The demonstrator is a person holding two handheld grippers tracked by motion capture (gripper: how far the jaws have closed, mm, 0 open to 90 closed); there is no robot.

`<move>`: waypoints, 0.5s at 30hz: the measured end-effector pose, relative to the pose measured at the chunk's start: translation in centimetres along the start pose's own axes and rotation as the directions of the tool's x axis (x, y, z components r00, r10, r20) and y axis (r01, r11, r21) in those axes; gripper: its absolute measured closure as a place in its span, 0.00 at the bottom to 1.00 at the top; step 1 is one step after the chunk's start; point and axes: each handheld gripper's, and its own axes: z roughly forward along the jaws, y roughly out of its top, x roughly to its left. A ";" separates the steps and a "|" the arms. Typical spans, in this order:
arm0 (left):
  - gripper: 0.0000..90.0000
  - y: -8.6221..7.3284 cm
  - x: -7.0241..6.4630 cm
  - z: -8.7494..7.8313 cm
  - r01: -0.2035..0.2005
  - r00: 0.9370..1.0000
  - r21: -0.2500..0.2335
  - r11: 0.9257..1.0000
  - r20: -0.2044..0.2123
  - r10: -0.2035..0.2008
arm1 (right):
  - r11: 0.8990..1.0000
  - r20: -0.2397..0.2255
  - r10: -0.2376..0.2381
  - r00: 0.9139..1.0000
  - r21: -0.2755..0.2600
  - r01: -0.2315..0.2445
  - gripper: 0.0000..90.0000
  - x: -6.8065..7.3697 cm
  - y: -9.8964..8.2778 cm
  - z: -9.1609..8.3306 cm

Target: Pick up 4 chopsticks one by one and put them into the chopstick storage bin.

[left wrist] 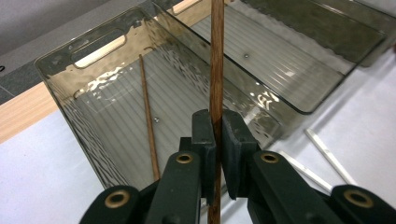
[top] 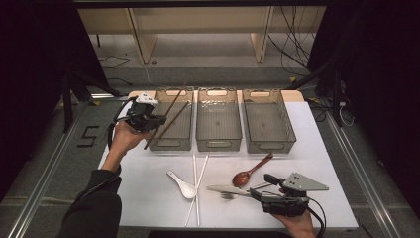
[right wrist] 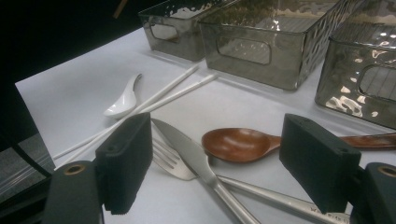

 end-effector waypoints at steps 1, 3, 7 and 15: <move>0.93 0.1 0.1 0.2 0.006 1.000 -0.001 1.000 -0.003 -0.006 | 1.000 0.001 0.000 1.000 0.000 0.000 0.29 0.0 0.0 0.0; 0.93 0.3 0.4 0.4 0.011 1.000 0.003 1.000 0.000 -0.011 | 1.000 0.001 0.001 1.000 0.001 -0.001 0.29 0.0 0.0 0.0; 0.93 0.9 0.9 0.7 0.023 1.000 -0.003 1.000 -0.011 -0.023 | 1.000 0.000 0.001 1.000 0.002 -0.001 0.29 -0.1 0.0 0.0; 0.93 1.9 2.0 1.2 0.029 0.999 -0.006 1.000 -0.040 -0.029 | 1.000 -0.003 0.002 1.000 0.001 -0.002 0.29 0.0 0.0 0.0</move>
